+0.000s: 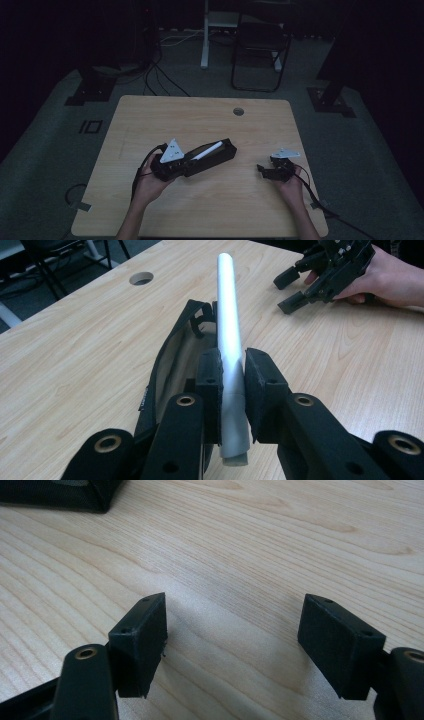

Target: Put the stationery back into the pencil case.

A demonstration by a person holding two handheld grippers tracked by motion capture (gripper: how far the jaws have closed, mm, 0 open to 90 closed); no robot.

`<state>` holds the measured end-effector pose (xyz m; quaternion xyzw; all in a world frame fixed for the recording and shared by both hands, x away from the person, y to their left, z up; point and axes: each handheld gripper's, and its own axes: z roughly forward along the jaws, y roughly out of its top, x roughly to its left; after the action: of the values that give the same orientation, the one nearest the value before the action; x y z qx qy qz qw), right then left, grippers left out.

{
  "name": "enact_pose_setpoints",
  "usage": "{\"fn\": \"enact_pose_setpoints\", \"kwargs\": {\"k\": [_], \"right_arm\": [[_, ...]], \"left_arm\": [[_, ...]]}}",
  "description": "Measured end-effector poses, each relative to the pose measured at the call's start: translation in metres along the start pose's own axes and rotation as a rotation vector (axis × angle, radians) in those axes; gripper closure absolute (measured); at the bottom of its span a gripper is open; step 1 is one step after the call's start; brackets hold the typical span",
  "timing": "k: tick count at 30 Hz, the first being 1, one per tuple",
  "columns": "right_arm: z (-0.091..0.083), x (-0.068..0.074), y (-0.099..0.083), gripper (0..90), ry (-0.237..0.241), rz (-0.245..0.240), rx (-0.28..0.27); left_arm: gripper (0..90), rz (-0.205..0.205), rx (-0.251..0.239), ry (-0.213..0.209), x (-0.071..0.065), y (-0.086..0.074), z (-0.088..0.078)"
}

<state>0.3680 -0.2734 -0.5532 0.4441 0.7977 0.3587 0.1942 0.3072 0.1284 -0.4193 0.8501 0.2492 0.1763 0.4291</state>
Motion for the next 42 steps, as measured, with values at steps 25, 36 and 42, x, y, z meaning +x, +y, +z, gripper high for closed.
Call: {"fn": "enact_pose_setpoints", "kwargs": {"k": [25, 36, 42], "right_arm": [[0.0, 0.0, 0.0, 27.7, 0.0, 0.0, 0.0], [0.0, 0.0, 0.0, 27.7, 0.0, 0.001, 0.0], [0.0, 0.0, 0.0, 27.7, 0.0, 0.001, 0.0]], "left_arm": [[78.4, 0.012, -0.002, 0.002, 0.01, 0.01, 0.003], [78.4, 0.006, 0.015, -0.015, 0.019, 0.013, 0.016], [78.4, 0.0, 0.033, -0.018, 0.024, 0.012, 0.024]]}}
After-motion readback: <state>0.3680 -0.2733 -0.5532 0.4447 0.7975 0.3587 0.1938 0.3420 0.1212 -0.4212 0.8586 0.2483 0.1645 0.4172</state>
